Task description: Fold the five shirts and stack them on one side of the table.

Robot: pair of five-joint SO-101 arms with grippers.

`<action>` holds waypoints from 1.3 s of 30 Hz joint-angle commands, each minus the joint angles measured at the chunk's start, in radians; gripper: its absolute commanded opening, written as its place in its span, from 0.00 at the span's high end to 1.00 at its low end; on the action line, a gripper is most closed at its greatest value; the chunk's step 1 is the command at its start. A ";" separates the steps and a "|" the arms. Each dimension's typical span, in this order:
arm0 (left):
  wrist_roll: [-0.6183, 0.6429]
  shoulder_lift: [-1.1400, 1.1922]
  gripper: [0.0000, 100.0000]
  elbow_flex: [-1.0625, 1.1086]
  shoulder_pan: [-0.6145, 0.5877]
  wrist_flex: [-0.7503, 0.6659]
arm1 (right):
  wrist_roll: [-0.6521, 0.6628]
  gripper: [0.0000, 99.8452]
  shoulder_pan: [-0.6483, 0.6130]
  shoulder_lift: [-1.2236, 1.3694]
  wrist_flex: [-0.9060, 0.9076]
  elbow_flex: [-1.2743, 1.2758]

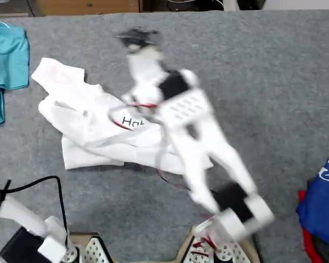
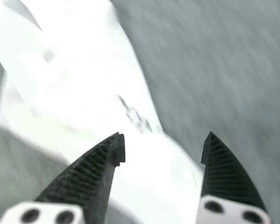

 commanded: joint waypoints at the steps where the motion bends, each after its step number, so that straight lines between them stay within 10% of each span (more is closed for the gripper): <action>1: -0.046 -0.025 0.70 0.121 -0.077 0.009 | -0.009 0.73 -0.081 0.372 -0.064 -0.420; 12: -0.058 -0.025 0.70 0.388 -0.060 0.006 | -0.012 0.73 -0.189 1.340 -0.084 -1.425; 21: -0.051 -0.025 0.70 0.399 0.104 -0.006 | -0.072 1.00 -0.131 1.162 0.167 -1.326; 33: -0.049 -0.015 0.70 0.400 0.559 -0.018 | -0.080 0.99 0.058 0.780 0.450 -1.359; 39: 0.040 -0.015 0.70 0.503 0.749 -0.259 | -0.074 0.99 0.294 0.611 0.450 -1.130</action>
